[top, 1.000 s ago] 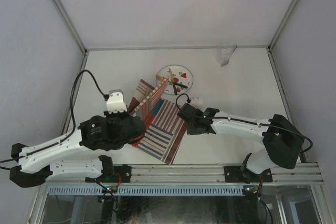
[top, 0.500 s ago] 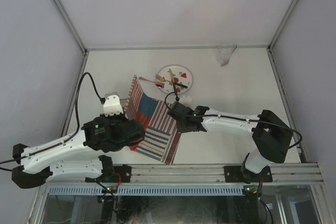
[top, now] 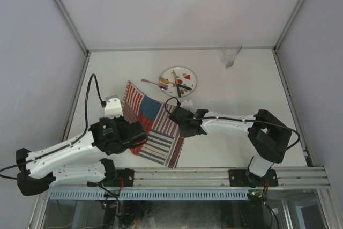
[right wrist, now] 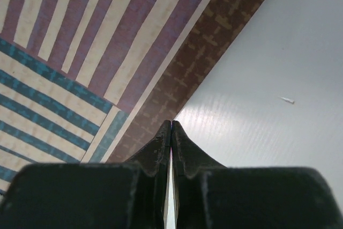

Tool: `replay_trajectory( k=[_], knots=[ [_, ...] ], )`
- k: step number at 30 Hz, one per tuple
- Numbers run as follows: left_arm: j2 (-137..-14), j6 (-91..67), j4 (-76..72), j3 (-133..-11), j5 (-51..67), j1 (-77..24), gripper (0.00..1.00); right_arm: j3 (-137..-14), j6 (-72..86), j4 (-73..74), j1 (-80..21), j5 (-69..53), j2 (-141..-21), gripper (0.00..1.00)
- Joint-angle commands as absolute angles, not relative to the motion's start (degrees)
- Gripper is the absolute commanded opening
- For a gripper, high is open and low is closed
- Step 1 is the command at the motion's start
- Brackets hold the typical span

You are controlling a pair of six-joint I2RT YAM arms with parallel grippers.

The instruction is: Set the dinner table for one person

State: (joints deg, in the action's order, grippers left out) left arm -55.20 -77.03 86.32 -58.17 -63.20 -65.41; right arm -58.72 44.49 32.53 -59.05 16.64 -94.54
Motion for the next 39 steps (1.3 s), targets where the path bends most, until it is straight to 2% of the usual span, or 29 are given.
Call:
replay_trajectory(
  k=[1, 2, 3, 6, 7, 8, 16, 19, 26, 29, 31, 32, 33, 36, 39],
  knots=[
    [-54.1, -80.0, 89.6, -55.6, -65.9, -63.6, 0.00, -62.0, 42.9, 27.7, -58.6, 14.8, -97.6, 0.00],
    [-54.0, -79.9, 89.6, -55.3, -66.1, -63.2, 0.03, -62.5, 42.8, 27.1, -58.7, 14.3, -98.5, 0.00],
    [-53.8, -79.9, 89.6, -54.9, -66.4, -63.0, 0.13, -63.1, 42.7, 26.6, -58.8, 14.0, -99.3, 0.00],
    [-53.7, -79.5, 89.6, -55.0, -67.2, -62.9, 0.62, -65.1, 42.3, 26.3, -59.0, 13.5, -102.2, 0.00],
    [-53.6, -79.0, 89.6, -55.5, -67.5, -63.0, 0.94, -65.8, 42.1, 26.9, -59.0, 13.6, -103.0, 0.00],
    [-53.3, -78.3, 89.6, -56.2, -67.8, -62.9, 0.99, -66.3, 42.0, 27.6, -59.0, 13.9, -103.7, 0.00],
    [-50.8, -69.0, 86.2, -62.1, -70.0, -62.6, 1.00, -66.6, 41.5, 31.8, -58.4, 15.4, -104.2, 0.00],
    [-53.7, -58.1, 73.8, -59.9, -67.5, -62.6, 1.00, -66.5, 41.0, 32.5, -58.0, 16.0, -103.2, 0.00],
    [-68.5, -47.8, 51.6, -59.1, -65.1, -62.0, 1.00, -66.5, 40.5, 34.6, -55.8, 19.9, -98.9, 0.00],
    [-74.7, -41.9, 41.1, -61.0, -62.1, -60.1, 1.00, -66.5, 39.8, 33.2, -55.7, 20.9, -97.5, 0.35],
    [-77.5, -40.1, 36.5, -61.4, -57.7, -57.6, 1.00, -66.5, 39.5, 32.8, -55.1, 20.9, -97.7, 0.43],
    [-78.0, -38.1, 32.7, -60.2, -54.7, -55.9, 0.97, -66.5, 39.6, 33.1, -54.6, 20.9, -97.9, 0.44],
    [-77.9, -36.2, 28.4, -58.5, -50.0, -53.9, 0.90, -66.4, 39.8, 33.4, -54.3, 21.1, -98.1, 0.44],
    [-76.6, -34.2, 16.2, -52.1, -37.0, -47.6, 0.54, -65.3, 40.2, 34.3, -53.9, 22.6, -97.6, 0.44],
    [-76.8, -31.3, 5.4, -46.9, -28.2, -42.8, 0.29, -63.3, 39.7, 33.3, -53.6, 23.5, -94.7, 0.48]
  ],
)
